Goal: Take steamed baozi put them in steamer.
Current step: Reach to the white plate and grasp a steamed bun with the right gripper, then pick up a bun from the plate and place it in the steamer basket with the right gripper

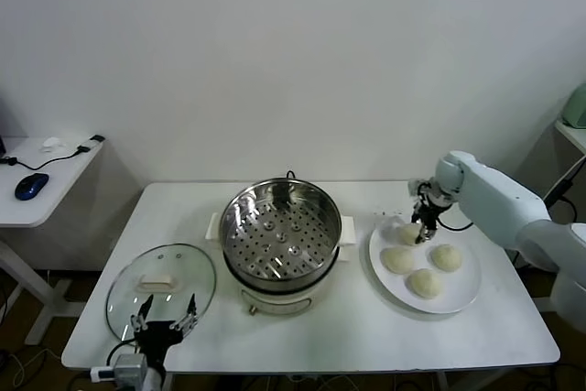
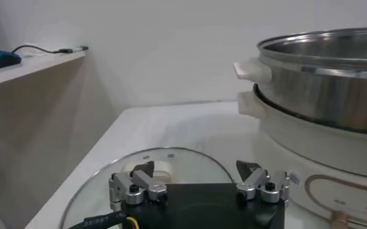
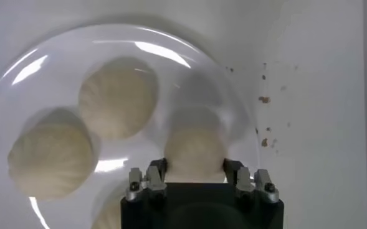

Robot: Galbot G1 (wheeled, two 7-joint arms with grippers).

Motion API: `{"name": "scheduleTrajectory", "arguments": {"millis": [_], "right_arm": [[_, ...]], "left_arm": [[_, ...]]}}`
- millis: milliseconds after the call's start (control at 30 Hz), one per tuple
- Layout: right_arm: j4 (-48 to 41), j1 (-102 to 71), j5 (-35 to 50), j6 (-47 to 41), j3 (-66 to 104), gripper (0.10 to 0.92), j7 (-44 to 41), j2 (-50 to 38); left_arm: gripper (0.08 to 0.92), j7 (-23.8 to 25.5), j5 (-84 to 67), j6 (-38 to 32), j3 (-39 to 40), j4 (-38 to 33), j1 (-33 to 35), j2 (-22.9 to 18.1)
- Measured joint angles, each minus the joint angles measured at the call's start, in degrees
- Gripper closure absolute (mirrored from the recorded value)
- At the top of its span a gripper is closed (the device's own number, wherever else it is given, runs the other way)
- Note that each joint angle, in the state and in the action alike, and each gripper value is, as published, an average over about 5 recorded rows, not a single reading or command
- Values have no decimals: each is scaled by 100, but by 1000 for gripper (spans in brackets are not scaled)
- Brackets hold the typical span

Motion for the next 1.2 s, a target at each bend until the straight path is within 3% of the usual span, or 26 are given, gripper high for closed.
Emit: {"name": "scheduleTrajectory", "arguments": {"millis": [367,733,900,1200], "right_arm": [[1526,1812,1221,109,-1233,371,-103,-212],[3081,3439,2195,872,-2269,372,-129,715],[3328,3547,1912,1545,-2506,372,-55,1201],[3003,2966,609,2747,-2540,367,195,1776]], "left_arm": [[177,0,107,41,104,-46,-67,-17],[177,-2,201,46,191,-149,-38,19],[177,-11,225,45,207,-142,-41,17],[177,-17,247,56,226,-90,-82,26]]}}
